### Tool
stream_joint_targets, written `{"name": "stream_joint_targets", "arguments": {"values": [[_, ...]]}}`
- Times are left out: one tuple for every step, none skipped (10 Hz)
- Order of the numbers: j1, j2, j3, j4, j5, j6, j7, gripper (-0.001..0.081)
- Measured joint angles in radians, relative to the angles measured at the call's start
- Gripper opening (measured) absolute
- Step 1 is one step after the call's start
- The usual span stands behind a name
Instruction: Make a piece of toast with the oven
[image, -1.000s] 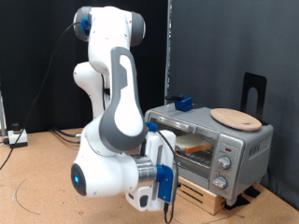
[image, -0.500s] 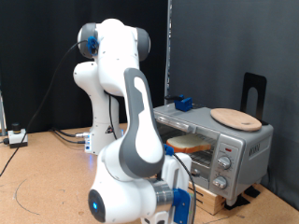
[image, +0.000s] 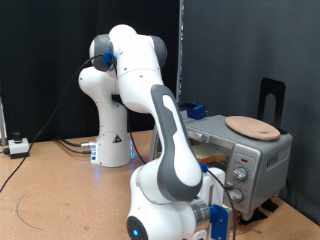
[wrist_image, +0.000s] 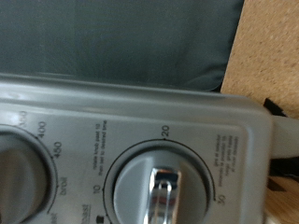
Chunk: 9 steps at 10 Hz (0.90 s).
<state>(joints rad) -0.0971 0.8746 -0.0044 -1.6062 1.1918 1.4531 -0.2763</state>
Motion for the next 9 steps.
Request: {"name": "stream_joint_targets", "arguments": {"values": [[0.009,0.000,0.004,-0.011,0.000,0.002,0.000,0.0809],[0.017,0.000,0.005,-0.021,0.000,0.010,0.000,0.0809],[0.023,-0.001,0.005,-0.031,0.000,0.019,-0.002,0.0809],[0.027,-0.001,0.007,-0.038,0.003,0.027,-0.010,0.0809],[0.028,-0.001,0.011,-0.044,0.008,0.033,-0.018,0.0809],[0.028,-0.002,0.016,-0.048,0.016,0.040,-0.020,0.0809],[0.028,-0.003,0.019,-0.052,0.022,0.044,-0.020,0.0809],[0.028,-0.006,0.021,-0.056,0.025,0.048,-0.020,0.0672],[0.028,-0.007,0.023,-0.057,0.029,0.048,-0.020,0.0532]]}}
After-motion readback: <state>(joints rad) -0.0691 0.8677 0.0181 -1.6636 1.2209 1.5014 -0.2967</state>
